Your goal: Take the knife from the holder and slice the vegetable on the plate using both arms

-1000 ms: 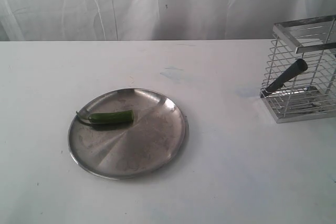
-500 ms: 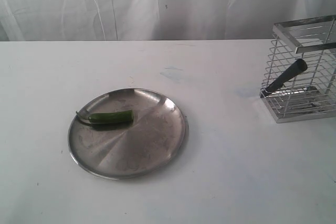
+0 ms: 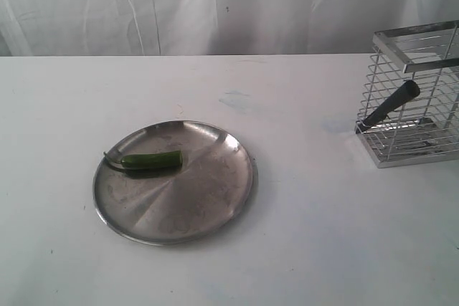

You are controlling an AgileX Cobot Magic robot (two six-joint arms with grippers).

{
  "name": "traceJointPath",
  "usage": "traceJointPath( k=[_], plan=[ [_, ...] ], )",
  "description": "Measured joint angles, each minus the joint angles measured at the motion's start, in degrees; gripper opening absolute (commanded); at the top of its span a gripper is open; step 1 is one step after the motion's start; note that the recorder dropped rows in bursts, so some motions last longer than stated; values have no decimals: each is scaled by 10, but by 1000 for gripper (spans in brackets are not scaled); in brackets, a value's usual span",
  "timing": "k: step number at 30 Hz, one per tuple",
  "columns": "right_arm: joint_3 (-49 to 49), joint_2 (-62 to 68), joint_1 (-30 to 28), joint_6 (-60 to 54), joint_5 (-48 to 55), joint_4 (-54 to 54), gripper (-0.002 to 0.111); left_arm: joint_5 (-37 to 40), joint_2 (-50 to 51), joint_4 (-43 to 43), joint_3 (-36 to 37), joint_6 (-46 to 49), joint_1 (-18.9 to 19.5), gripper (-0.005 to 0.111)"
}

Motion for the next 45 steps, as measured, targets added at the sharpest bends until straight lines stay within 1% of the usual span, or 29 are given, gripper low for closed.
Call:
traceJointPath(
  k=[2,4,6,8,11,13,14,16,20,22,23,24,27,30,37,39,41,42,45],
  plan=[
    [-13,14,23,-95,32,84,0,0,0,0,0,0,0,0],
    [-22,23,53,-186,37,167,0,0,0,0,0,0,0,0],
    [-23,25,70,-246,39,226,0,0,0,0,0,0,0,0],
    [-23,26,82,-278,41,259,0,0,0,0,0,0,0,0],
    [-29,27,91,-305,40,274,0,0,0,0,0,0,0,0],
    [-40,27,93,-312,34,277,3,0,0,0,0,0,0,0],
    [-47,27,94,-315,30,277,6,0,0,0,0,0,0,0],
    [-64,30,94,-317,25,278,16,0,0,0,0,0,0,0],
    [-111,61,94,-319,22,278,46,0,0,0,0,0,0,0],
    [-140,93,94,-319,23,278,58,0,0,0,0,0,0,0],
    [-157,112,94,-319,28,278,60,0,0,0,0,0,0,0],
    [-176,132,94,-319,37,278,61,0,0,0,0,0,0,0],
    [-227,186,94,-317,68,281,61,0,0,0,0,0,0,0],
    [-275,249,95,-305,57,288,61,0,0,0,0,0,0,0],
    [-282,314,95,-305,5,285,61,0,0,0,0,0,0,0],
    [-282,318,95,-305,-14,285,58,0,0,0,0,0,0,0],
    [-284,324,95,-300,-21,272,49,0,0,0,0,0,0,0],
    [-284,326,95,-294,-22,264,40,0,0,0,0,0,0,0],
    [-284,330,95,-263,-23,227,22,0,0,0,0,0,0,0]
  ],
)
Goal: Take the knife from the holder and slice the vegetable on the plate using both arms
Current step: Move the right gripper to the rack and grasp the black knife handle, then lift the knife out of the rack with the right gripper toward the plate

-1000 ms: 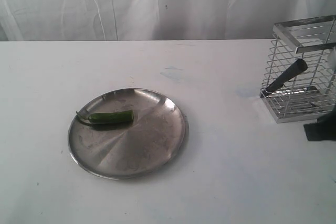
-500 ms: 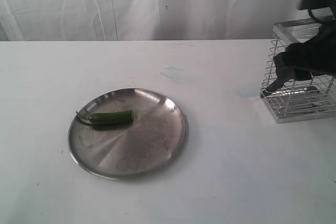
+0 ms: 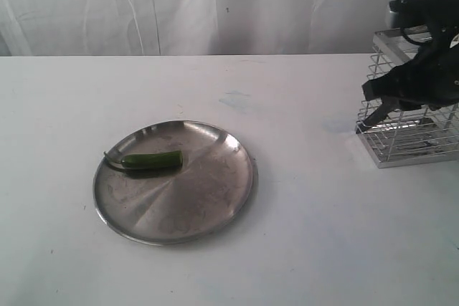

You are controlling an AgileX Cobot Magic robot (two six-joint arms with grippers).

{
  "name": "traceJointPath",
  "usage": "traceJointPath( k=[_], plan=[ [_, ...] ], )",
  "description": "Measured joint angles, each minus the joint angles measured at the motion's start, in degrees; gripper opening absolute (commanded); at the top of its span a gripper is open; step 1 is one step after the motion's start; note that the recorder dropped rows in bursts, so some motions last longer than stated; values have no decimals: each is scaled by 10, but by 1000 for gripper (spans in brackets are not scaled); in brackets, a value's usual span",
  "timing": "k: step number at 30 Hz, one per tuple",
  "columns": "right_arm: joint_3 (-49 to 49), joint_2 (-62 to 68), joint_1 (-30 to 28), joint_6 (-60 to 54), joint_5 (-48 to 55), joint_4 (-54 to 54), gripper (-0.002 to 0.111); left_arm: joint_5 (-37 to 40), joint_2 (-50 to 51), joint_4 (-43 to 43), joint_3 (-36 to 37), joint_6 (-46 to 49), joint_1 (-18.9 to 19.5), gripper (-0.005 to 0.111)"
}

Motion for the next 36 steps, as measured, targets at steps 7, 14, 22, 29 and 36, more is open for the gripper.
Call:
traceJointPath(
  k=[7,14,22,29,36],
  plan=[
    [0,1,0,12,-3,-34,0,0,0,0,0,0,0,0],
    [0,-5,0,13,-1,-40,0,0,0,0,0,0,0,0],
    [0,-64,0,13,8,-40,0,0,0,0,0,0,0,0],
    [0,-113,0,13,61,-40,0,0,0,0,0,0,0,0],
    [0,-190,0,13,104,-35,0,0,0,0,0,0,0,0]
  ],
)
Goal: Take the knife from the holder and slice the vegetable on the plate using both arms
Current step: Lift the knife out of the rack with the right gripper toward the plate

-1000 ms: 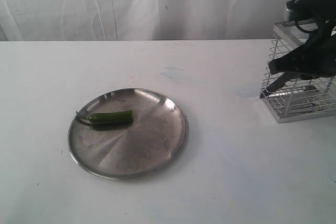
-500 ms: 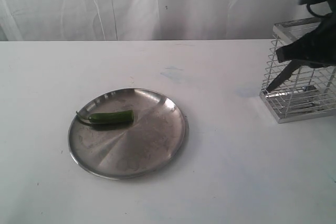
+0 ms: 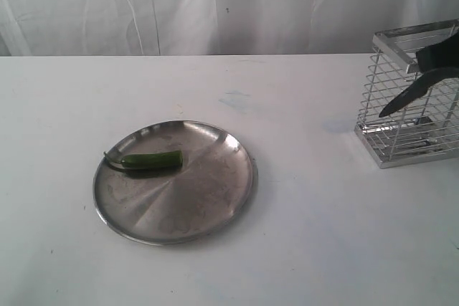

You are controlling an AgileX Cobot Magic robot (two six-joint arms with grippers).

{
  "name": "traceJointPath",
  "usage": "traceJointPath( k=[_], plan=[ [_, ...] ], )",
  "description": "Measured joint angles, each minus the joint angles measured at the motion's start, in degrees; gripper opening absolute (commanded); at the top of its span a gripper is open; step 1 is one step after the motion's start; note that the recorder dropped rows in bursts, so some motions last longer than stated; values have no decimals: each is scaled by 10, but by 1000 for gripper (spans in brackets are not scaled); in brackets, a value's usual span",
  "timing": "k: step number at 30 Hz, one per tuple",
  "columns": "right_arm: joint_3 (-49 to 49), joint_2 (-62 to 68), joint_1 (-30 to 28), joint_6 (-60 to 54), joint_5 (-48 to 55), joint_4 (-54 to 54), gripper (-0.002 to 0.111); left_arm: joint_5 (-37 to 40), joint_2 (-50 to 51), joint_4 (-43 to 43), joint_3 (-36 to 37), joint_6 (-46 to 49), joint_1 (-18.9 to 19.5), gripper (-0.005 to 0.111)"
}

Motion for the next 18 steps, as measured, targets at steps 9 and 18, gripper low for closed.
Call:
traceJointPath(
  k=[9,18],
  plan=[
    [0,-127,0,0,47,101,0,0,0,0,0,0,0,0],
    [78,-149,0,-160,16,391,0,0,0,0,0,0,0,0]
  ],
)
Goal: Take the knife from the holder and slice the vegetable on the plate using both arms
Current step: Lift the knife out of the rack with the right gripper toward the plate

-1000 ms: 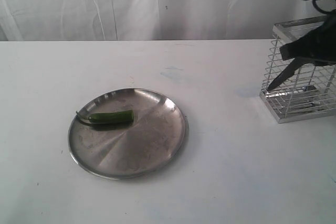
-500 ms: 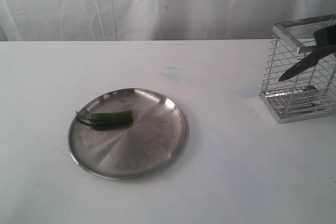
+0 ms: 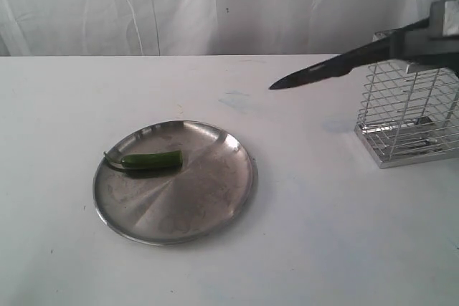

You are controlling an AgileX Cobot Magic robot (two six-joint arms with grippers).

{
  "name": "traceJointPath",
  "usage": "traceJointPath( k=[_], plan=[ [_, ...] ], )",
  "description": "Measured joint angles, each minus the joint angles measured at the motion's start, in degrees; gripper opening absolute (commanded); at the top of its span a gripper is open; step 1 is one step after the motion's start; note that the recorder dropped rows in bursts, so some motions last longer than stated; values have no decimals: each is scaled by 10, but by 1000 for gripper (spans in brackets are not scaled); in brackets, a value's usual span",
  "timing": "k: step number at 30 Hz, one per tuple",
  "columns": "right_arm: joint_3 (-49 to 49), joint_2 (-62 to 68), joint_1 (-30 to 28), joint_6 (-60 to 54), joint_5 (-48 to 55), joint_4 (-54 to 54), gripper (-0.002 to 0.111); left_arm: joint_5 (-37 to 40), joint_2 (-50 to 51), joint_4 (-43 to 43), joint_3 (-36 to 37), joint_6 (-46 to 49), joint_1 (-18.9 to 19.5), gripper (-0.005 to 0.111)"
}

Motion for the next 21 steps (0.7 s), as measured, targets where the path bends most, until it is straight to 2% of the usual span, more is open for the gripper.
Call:
traceJointPath(
  k=[3,6,9,16,21],
  plan=[
    [60,0,0,-77,-3,96,0,0,0,0,0,0,0,0],
    [125,0,0,-194,-5,242,0,0,0,0,0,0,0,0],
    [159,3,0,-253,-17,320,0,0,0,0,0,0,0,0],
    [196,87,0,-367,-50,483,0,0,0,0,0,0,0,0],
    [196,191,0,-487,29,582,0,0,0,0,0,0,0,0]
  ],
)
